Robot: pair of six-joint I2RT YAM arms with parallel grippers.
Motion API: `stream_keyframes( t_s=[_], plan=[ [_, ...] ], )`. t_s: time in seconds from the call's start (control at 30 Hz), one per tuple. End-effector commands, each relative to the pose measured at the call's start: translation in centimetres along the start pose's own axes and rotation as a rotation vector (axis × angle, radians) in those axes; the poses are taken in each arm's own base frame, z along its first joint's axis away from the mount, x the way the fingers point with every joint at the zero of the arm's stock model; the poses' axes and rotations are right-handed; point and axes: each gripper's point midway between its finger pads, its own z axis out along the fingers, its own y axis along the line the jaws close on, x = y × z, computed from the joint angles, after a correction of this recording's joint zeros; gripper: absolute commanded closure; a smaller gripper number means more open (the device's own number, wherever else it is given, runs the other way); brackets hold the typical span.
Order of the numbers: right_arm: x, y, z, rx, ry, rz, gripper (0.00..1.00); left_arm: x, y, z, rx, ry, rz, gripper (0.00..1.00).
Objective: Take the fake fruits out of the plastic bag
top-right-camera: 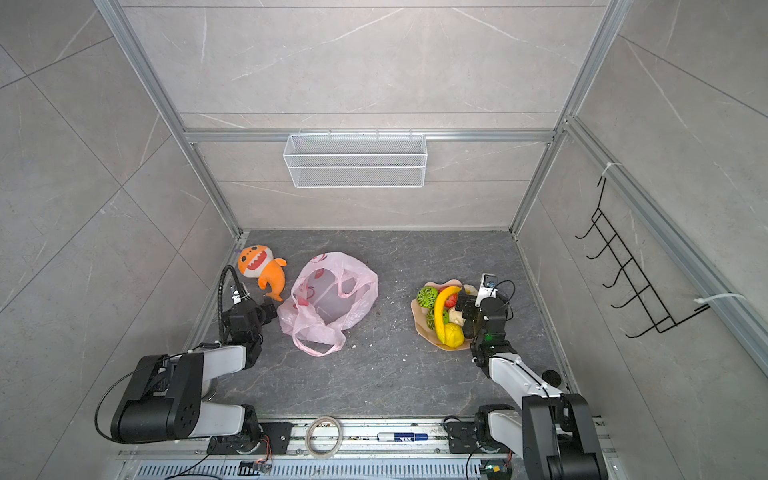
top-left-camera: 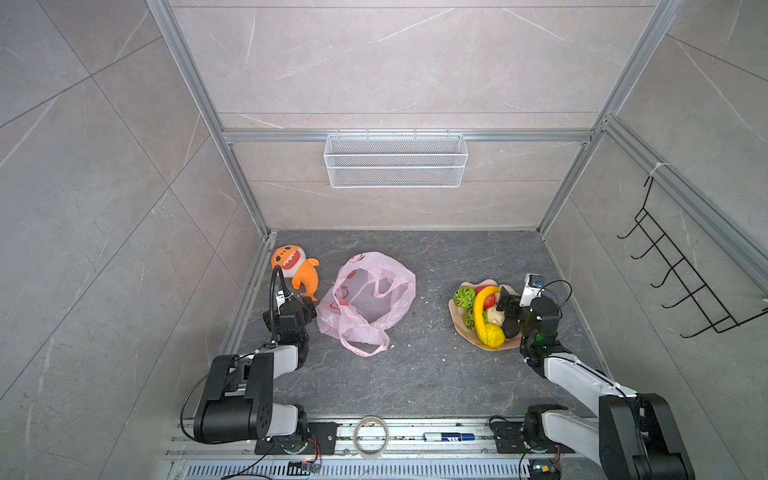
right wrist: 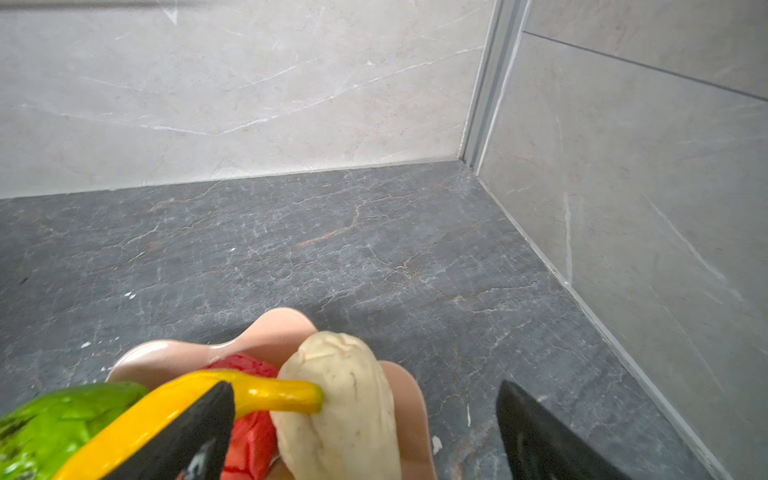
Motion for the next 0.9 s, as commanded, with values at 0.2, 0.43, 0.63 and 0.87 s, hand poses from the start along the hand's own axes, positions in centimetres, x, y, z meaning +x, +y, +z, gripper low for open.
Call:
stream_keyframes(
  t_s=[0.2, 0.43, 0.63, 0.87],
  plan=[
    [1.9, 2.1, -0.2, -0.021, -0.038, -0.134, 0.01, -1.5, -0.4, -0.2, 0.036, -0.071, 0.003, 0.0],
    [1.7, 3.6, -1.1, -0.088, -0.085, -0.126, 0.01, -1.4, -1.3, -0.3, 0.087, -0.08, 0.021, 0.0],
    [1.6, 3.6, -0.8, -0.075, -0.086, -0.113, 0.01, -1.2, -2.1, -0.4, 0.138, -0.093, 0.039, 0.0],
    [3.3, 4.0, 0.8, -0.076, -0.099, -0.08, 0.01, -0.3, -2.7, -0.3, 0.172, -0.101, 0.053, 0.0]
  ],
)
